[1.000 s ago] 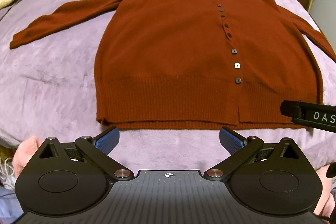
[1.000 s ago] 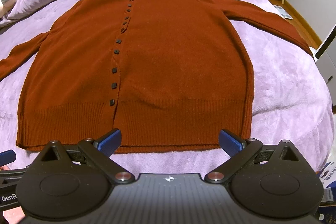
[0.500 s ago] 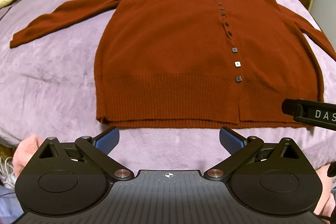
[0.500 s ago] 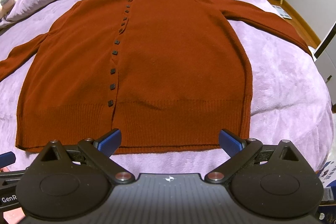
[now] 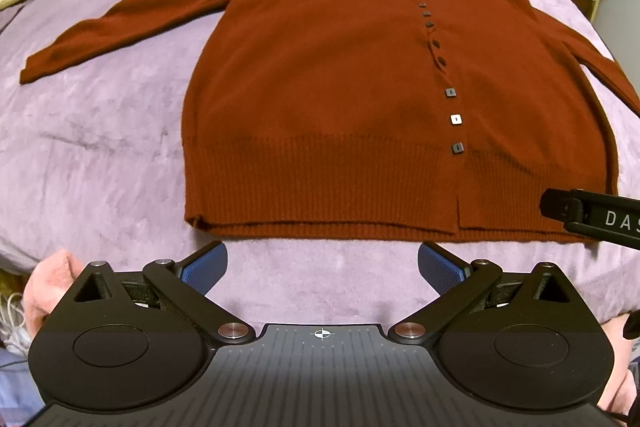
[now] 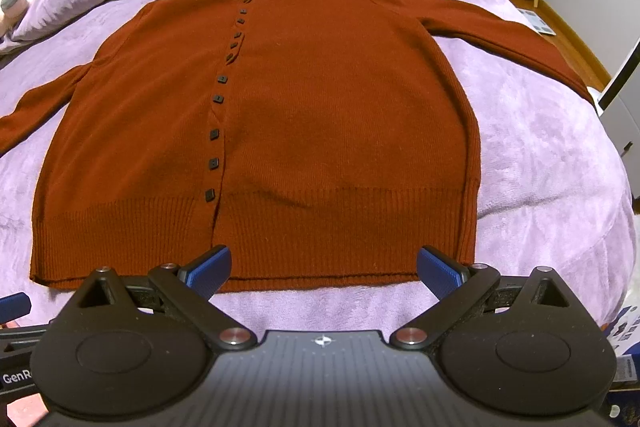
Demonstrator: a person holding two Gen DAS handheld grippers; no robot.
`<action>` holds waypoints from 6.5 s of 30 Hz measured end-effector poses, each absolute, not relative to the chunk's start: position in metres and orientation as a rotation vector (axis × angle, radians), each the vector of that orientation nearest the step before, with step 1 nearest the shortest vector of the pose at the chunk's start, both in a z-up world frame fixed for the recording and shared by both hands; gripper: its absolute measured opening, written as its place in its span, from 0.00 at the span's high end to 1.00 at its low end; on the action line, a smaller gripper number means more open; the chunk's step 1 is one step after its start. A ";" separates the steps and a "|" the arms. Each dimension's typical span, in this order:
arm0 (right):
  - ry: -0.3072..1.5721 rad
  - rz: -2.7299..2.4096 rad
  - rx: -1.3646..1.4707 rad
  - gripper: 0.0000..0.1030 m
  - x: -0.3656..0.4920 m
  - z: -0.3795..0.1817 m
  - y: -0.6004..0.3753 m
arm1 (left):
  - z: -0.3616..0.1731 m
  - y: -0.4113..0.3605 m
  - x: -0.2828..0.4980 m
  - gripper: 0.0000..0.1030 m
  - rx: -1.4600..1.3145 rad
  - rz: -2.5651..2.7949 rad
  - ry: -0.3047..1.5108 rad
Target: Fold small clothes
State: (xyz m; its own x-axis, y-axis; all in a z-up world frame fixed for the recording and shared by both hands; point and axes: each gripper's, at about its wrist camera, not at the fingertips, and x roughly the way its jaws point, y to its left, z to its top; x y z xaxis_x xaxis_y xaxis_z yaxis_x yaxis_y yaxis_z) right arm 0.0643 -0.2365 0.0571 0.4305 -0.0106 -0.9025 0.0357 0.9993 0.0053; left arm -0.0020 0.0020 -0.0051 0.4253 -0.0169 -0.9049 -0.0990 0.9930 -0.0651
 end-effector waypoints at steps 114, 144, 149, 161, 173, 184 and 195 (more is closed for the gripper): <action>0.704 0.322 0.534 0.42 0.183 0.007 -0.367 | -0.019 0.013 0.197 0.00 -0.340 -0.100 0.932; 0.766 0.134 0.625 0.42 0.178 -0.023 -0.390 | -0.033 0.008 0.326 0.93 -0.561 -0.306 0.952; 0.784 -0.031 0.466 0.53 0.190 -0.014 -0.387 | 0.010 0.047 0.322 0.93 -0.378 -0.180 0.788; 0.795 0.029 0.911 0.47 0.265 -0.046 -0.384 | -0.012 0.102 0.311 0.93 -0.454 -0.098 0.828; 0.691 -0.160 0.688 0.94 0.277 -0.037 -0.381 | -0.020 0.063 0.328 0.93 -0.332 -0.138 0.782; 0.650 0.078 0.524 0.43 0.260 0.009 -0.378 | -0.025 0.087 0.317 0.93 -0.317 -0.095 0.754; 0.854 -0.067 0.423 0.78 0.362 -0.036 -0.358 | -0.029 0.079 0.331 0.93 -0.198 -0.078 0.752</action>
State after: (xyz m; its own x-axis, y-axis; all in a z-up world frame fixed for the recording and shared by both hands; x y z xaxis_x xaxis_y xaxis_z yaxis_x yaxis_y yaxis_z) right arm 0.3617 -0.3577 -0.0363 0.6605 0.1102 -0.7427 0.2245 0.9149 0.3355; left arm 0.3312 0.0788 -0.0285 0.7286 -0.1410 -0.6703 -0.0001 0.9785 -0.2060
